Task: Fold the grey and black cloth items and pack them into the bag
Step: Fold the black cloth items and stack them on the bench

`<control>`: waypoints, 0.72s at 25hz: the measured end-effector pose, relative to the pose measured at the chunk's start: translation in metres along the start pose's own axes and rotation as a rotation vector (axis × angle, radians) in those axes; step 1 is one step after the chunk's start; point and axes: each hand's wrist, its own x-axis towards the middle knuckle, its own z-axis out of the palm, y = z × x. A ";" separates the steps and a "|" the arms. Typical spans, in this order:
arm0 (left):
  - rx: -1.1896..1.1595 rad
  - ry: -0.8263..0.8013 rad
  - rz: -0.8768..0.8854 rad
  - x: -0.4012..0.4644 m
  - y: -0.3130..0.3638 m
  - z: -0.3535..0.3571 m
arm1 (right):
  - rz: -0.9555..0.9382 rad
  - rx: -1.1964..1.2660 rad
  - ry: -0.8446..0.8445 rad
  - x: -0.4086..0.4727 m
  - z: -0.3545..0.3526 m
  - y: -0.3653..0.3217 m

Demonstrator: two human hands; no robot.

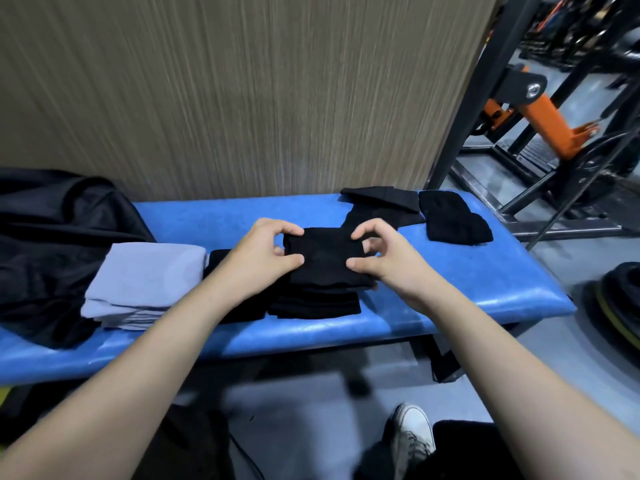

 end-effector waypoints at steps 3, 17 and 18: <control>0.159 -0.014 0.069 -0.002 -0.019 0.000 | 0.016 -0.145 -0.037 0.003 0.015 0.004; 0.658 -0.011 0.343 -0.008 -0.030 0.006 | -0.136 -0.590 -0.016 0.006 0.010 0.015; 0.673 -0.037 0.335 -0.007 -0.030 0.005 | -0.132 -0.597 -0.026 0.005 0.008 0.016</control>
